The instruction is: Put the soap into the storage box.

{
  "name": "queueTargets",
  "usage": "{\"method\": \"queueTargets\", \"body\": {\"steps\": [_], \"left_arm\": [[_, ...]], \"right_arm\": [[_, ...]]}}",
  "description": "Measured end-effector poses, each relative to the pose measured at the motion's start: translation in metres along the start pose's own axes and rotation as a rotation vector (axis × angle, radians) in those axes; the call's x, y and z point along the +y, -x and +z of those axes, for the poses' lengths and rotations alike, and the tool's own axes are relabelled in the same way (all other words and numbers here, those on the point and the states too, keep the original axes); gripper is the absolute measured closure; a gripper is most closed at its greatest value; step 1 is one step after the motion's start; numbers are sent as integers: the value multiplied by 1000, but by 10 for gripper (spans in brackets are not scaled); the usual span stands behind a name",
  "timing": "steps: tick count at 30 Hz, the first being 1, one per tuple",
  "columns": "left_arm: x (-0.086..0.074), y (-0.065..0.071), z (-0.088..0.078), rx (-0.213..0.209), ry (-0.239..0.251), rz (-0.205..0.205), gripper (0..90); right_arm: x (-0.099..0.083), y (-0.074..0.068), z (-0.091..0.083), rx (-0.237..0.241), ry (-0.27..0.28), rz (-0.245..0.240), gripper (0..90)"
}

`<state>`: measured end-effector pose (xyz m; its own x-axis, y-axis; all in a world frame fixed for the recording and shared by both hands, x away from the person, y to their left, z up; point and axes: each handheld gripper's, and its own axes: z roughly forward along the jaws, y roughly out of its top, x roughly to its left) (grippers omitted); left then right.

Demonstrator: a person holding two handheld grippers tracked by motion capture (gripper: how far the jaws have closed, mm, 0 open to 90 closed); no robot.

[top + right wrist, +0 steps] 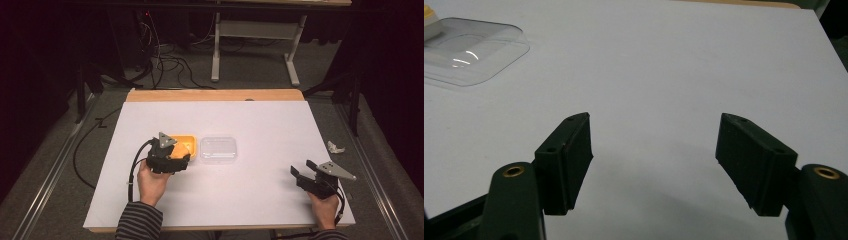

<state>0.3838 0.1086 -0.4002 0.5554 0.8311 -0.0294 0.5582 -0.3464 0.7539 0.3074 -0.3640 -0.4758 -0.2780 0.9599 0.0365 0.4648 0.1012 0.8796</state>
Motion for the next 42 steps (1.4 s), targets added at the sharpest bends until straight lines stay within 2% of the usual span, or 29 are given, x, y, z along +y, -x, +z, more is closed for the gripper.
{"method": "queueTargets", "body": {"steps": [8,15,26,42], "left_arm": [[7,-6,7,13,-12,-12,275],[14,-11,17,53,-29,-4,274],[16,-24,35,78,-49,-54,274],[15,-29,56,92,-77,-93,274]], "right_arm": [[0,0,0,0,5,-9,311],[0,0,-1,0,10,-1,311],[0,0,0,-1,1,-5,311],[0,-1,1,-2,0,-14,311]]}}
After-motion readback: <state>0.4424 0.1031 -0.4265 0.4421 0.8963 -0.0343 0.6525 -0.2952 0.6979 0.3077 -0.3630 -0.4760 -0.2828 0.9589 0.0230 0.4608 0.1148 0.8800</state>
